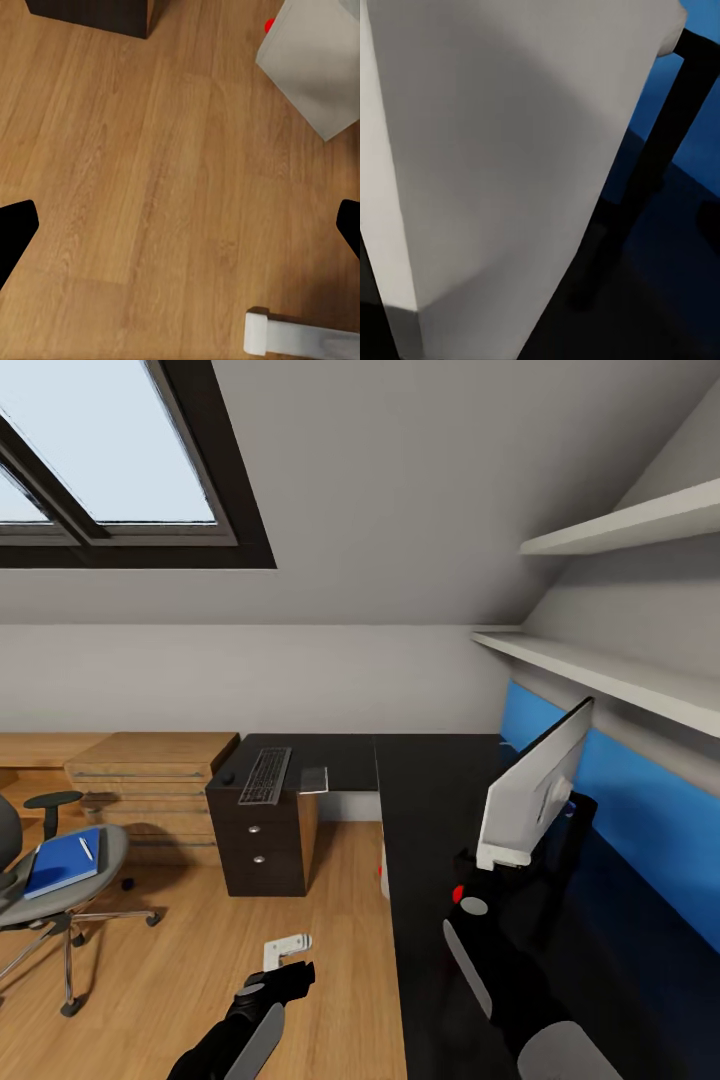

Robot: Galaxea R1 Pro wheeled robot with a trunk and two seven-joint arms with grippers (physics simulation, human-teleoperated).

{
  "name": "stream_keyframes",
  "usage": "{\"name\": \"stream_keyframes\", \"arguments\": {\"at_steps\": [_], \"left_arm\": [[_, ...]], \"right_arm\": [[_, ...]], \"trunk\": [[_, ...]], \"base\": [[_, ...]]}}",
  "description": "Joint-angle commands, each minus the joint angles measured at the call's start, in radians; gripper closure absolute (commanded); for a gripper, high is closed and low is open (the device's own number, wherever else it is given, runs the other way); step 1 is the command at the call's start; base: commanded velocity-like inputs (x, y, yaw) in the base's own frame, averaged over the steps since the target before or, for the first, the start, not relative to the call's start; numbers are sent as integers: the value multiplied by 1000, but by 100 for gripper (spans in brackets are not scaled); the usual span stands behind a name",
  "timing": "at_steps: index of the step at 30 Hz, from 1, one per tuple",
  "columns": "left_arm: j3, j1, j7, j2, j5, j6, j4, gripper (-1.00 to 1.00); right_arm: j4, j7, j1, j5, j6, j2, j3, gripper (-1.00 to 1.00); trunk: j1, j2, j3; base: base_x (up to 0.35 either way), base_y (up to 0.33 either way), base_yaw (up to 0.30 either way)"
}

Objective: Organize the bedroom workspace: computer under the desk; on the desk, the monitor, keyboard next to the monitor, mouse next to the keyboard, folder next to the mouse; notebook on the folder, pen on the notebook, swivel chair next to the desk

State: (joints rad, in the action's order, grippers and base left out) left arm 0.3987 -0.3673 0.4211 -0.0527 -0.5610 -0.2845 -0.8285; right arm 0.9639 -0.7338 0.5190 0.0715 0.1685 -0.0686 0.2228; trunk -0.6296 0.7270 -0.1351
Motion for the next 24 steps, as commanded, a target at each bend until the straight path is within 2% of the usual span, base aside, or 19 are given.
{"name": "stream_keyframes", "arguments": {"at_steps": [1, 6, 24], "left_arm": [[3, -1, 8, 1, -8, -2, -2, -100], [4, -1, 8, 1, -9, -3, -1, -100], [3, -1, 8, 1, -10, -4, -1, -100]], "right_arm": [[2, -7, 1, 5, 7, 1, 3, -100], [2, -7, 1, 5, 7, 1, 3, -100], [2, -1, 1, 5, 7, 3, 6, -100]], "trunk": [[0, 1, -2], [0, 1, -2], [0, 1, -2]], "base": [[-19, -5, 0], [-119, -88, 0], [-253, -201, 0]]}}
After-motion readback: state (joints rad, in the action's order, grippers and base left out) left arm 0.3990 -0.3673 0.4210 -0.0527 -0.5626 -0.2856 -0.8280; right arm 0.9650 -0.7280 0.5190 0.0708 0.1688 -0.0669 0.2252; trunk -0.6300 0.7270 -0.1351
